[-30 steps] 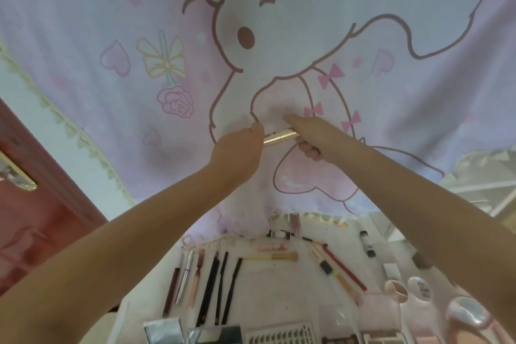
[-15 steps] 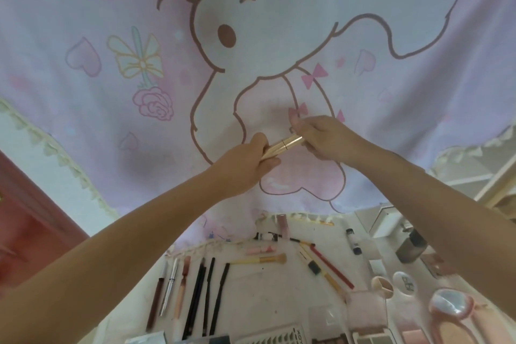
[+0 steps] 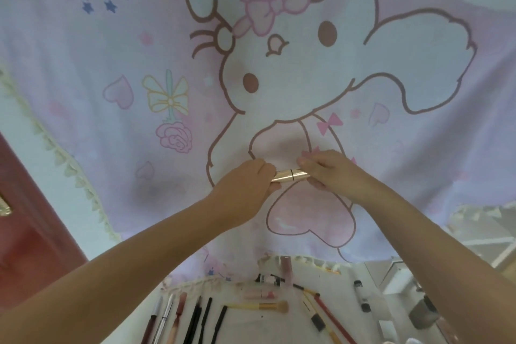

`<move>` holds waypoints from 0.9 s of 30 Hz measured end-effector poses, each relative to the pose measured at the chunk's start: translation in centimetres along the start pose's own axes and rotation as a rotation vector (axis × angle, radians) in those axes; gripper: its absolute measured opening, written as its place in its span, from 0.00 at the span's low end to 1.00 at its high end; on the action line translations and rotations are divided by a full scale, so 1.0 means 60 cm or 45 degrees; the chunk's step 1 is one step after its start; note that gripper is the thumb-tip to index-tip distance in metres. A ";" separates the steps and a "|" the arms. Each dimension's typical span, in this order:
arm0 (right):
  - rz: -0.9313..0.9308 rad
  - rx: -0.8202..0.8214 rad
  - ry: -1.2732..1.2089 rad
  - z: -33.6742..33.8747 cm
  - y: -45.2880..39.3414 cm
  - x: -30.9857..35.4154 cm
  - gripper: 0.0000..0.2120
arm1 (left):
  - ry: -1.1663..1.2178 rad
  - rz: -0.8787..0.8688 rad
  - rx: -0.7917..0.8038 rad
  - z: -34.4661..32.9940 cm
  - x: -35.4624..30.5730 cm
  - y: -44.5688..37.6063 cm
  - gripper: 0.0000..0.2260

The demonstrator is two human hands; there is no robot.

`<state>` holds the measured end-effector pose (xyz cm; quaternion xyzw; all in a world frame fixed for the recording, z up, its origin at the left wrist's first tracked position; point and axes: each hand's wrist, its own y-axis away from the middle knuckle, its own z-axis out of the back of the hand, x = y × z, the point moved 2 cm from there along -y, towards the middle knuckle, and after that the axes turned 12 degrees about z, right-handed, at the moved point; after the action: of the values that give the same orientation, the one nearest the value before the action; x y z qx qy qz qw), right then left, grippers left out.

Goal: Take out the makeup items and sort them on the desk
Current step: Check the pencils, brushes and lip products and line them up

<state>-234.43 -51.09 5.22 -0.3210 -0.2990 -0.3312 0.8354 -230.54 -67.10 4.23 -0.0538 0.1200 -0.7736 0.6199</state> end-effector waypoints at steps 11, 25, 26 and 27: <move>0.149 -0.143 -0.002 0.061 -0.063 0.072 0.21 | 0.063 0.071 -0.204 0.094 0.022 -0.046 0.14; 0.254 -0.005 -0.284 0.055 -0.056 0.052 0.22 | 0.092 0.104 -0.191 0.088 0.035 -0.041 0.14; 0.253 0.038 -0.319 0.054 -0.055 0.052 0.25 | 0.088 0.108 -0.193 0.088 0.037 -0.040 0.14; 0.226 0.061 -0.342 0.051 -0.056 0.052 0.24 | 0.081 0.105 -0.194 0.087 0.038 -0.039 0.14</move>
<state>-235.94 -51.88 10.49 -0.3674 -0.3863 -0.2029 0.8213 -232.06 -69.49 9.73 -0.0711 0.2001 -0.7373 0.6413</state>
